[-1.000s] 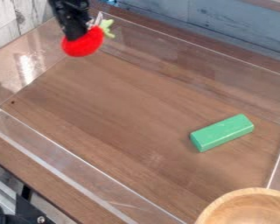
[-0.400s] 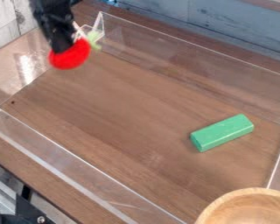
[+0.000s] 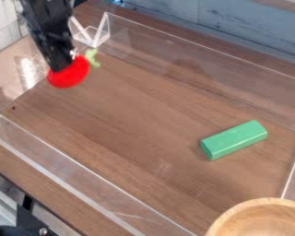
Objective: Move the red object to the left side of the table
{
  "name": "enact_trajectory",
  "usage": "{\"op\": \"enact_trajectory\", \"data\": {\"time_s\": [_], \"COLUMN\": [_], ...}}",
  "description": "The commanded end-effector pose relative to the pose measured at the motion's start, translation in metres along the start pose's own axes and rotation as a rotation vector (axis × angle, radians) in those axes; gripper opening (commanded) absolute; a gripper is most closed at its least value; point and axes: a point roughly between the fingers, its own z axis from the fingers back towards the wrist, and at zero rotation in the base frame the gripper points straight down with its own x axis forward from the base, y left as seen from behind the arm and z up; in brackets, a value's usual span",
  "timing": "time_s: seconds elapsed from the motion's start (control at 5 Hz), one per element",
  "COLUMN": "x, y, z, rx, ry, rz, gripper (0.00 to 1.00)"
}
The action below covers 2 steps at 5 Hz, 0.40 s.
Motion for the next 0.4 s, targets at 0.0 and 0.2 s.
{"op": "enact_trajectory", "data": {"time_s": [0.0, 0.2], "x": [0.0101, 0.0164], "y": [0.0139, 0.0208], "z": [0.0074, 0.0064], "rx": [0.023, 0.016], "ry": [-0.042, -0.048], "rz": [0.001, 0.003], "gripper": [0.00, 0.00]}}
